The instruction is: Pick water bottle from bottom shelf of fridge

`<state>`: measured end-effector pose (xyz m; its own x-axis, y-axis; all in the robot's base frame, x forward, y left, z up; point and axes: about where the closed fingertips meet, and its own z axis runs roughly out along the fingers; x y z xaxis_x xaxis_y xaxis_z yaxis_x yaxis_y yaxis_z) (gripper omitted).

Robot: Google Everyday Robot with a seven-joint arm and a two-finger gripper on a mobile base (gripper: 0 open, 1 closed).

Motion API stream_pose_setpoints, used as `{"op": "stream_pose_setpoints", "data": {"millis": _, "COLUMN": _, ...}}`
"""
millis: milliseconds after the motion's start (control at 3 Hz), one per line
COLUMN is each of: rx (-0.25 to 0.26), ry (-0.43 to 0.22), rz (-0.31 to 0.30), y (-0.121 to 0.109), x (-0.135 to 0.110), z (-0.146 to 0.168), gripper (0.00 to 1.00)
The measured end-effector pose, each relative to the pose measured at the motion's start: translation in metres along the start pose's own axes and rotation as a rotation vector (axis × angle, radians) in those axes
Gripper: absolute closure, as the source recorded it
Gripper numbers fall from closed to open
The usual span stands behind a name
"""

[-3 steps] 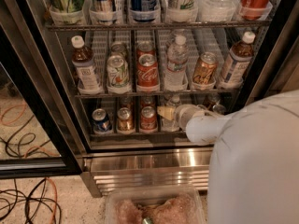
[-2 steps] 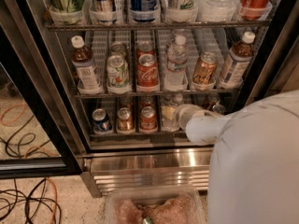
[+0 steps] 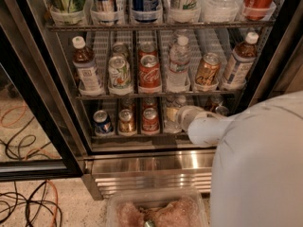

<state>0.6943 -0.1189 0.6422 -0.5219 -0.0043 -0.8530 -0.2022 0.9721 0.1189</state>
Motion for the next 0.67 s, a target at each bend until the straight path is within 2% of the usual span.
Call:
{"op": "stream_pose_setpoints", "data": {"millis": 333, "rx": -0.004, "ry": 0.0, "rz": -0.001, "y": 0.001, "x": 0.0, "z": -0.001, "gripper": 1.0}}
{"op": "stream_pose_setpoints", "data": {"millis": 667, "rx": -0.009, "ry": 0.003, "rz": -0.003, "y": 0.007, "x": 0.003, "z": -0.018, "gripper": 1.0}}
